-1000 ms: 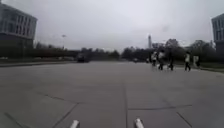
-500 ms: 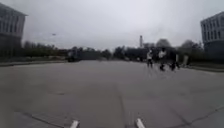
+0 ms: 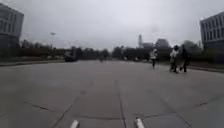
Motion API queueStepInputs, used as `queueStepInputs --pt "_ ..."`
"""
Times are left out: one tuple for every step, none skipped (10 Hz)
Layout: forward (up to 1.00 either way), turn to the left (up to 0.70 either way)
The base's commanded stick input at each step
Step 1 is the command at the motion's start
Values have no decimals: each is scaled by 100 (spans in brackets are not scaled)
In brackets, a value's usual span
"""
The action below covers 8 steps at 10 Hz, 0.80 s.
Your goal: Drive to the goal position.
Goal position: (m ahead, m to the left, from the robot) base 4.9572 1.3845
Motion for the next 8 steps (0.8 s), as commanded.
queueStepInputs --pt "100 0" --pt "100 0" --pt "100 0" --pt "100 0" --pt "100 0" --pt "100 -13" --pt "100 -31" --pt "100 -38"
